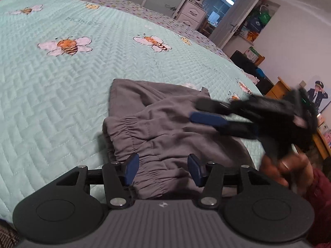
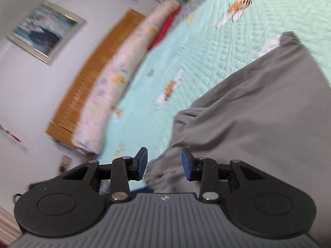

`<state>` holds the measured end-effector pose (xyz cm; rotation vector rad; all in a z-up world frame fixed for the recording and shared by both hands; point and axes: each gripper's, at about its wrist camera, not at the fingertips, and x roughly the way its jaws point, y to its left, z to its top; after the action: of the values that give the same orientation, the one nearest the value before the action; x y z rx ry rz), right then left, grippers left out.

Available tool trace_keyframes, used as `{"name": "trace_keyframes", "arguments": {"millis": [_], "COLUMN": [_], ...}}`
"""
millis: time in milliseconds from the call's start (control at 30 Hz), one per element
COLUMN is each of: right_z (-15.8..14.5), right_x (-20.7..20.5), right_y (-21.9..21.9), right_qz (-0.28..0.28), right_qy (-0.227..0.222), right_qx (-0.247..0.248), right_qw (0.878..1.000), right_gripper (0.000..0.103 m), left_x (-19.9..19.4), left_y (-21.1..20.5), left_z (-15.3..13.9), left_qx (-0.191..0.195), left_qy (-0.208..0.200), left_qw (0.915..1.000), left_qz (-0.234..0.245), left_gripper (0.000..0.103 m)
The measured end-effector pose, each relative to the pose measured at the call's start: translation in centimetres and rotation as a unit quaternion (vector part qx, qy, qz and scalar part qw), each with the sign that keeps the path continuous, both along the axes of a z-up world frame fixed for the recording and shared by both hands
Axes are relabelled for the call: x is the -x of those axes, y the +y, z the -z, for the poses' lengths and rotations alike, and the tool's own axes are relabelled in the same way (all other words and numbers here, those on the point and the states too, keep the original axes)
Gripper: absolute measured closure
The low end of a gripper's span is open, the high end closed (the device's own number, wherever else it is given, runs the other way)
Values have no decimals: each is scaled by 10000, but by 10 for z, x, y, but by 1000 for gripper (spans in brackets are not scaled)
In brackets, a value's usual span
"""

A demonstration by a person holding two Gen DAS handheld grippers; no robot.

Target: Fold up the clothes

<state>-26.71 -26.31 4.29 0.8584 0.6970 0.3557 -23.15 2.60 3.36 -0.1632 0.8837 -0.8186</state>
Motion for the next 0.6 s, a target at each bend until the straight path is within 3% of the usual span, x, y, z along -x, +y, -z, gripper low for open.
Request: {"name": "trace_keyframes", "arguments": {"millis": [200, 367, 433, 533, 600], "right_z": [28, 13, 13, 27, 27], "right_x": [-50, -27, -18, -16, -10], "right_y": [-3, 0, 3, 12, 16], "right_qz": [392, 563, 527, 419, 456], "right_qy": [602, 186, 102, 444, 351], "right_qx": [-59, -388, -524, -120, 22], "right_qw": [9974, 9975, 9972, 9981, 9983], "right_gripper": [66, 61, 50, 52, 53], "left_x": [-5, -8, -9, -9, -7], "left_y": [2, 6, 5, 2, 1], "left_z": [4, 9, 11, 18, 15], "left_qx": [-64, -2, -89, -175, -218], "left_qy": [-29, 75, 98, 275, 203], "left_qw": [10000, 9999, 9998, 9992, 9993], "left_qz": [-49, -139, -177, -246, -236], "left_gripper": [48, 42, 33, 30, 30]}}
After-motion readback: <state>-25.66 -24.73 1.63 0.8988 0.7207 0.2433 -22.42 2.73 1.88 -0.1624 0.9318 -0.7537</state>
